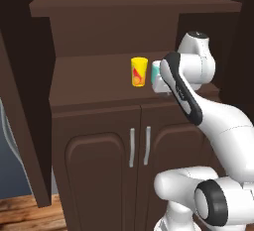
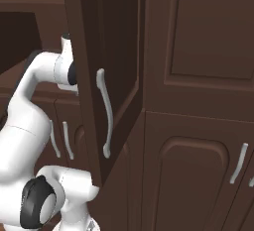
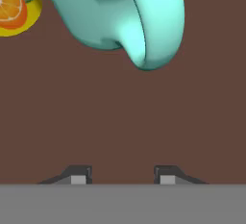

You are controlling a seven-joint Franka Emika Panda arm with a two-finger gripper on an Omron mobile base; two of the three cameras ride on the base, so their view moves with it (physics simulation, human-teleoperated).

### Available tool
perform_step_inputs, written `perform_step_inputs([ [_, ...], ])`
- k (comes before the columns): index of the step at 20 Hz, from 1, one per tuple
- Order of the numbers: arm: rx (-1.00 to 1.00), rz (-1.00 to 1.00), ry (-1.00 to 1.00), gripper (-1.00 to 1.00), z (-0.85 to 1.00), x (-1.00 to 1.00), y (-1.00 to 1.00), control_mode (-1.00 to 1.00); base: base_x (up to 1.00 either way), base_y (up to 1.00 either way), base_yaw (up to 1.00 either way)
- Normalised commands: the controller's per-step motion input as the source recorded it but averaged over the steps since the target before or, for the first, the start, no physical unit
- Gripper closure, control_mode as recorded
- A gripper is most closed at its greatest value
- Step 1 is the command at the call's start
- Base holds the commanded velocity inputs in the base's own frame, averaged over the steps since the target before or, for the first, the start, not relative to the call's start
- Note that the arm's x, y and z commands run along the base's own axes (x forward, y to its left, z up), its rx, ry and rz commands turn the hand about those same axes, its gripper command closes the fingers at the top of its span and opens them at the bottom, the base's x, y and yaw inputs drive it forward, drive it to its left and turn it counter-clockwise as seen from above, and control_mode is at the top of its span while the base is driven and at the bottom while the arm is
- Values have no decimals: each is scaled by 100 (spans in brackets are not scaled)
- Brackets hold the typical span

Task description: There is a tray on the dining counter. Grab the cup, mug, and pitcher and place them on the tray. The pitcher may be placed next to the tray if it cannot fit the tray.

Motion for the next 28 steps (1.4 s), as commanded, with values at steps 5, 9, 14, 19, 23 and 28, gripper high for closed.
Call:
perform_step_inputs([
  [5, 3, 0, 0, -100, -6, -12, -1, -100, 0, 0, 0],
  [9, -1, 0, -8, -100, -9, -30, -2, -100, 0, 0, 0],
  [14, -19, 0, -27, -100, 5, -5, 0, -100, 0, 0, 0],
  [19, -12, 0, -15, -100, 14, 0, 0, -100, 0, 0, 0],
  [23, -2, 0, 0, -100, 21, 2, 0, -100, 0, 0, 0],
  [28, -1, 1, 0, -100, 26, 14, 0, -100, 0, 0, 0],
])
